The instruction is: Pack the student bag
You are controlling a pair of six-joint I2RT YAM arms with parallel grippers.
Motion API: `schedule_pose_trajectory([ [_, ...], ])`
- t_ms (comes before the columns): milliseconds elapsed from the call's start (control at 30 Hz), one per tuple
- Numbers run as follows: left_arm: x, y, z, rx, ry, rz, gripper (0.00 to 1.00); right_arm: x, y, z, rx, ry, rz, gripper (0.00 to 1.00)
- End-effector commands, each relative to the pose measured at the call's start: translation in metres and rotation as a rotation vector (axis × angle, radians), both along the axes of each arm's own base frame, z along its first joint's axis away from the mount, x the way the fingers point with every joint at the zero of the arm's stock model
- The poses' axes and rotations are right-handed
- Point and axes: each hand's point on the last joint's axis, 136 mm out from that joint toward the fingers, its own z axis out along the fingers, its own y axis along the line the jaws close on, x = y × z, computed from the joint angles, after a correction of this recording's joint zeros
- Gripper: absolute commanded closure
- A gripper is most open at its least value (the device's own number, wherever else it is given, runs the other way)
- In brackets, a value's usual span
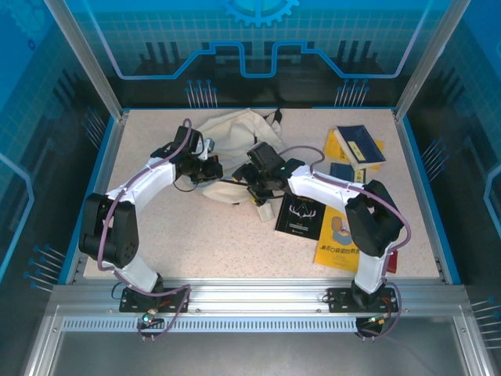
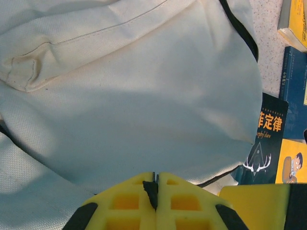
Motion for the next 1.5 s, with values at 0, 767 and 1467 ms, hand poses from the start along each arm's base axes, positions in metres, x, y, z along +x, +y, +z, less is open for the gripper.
schedule_pose_trajectory([
  [0,0.009,-0.010,0.020,-0.049,-0.052,-0.028,1.00,0.016,0.006,0.003,0.027,0.036,-0.157,0.19],
  [767,0.015,0.027,-0.043,0.227,0.055,0.005,1.00,-0.031,-0.014,-0.069,-0.155,0.186,-0.032,0.85],
  [1467,0.034,0.079,-0.056,0.446,0.029,0.215,1.00,-0.023,-0.017,-0.044,-0.192,0.035,0.081,0.94],
])
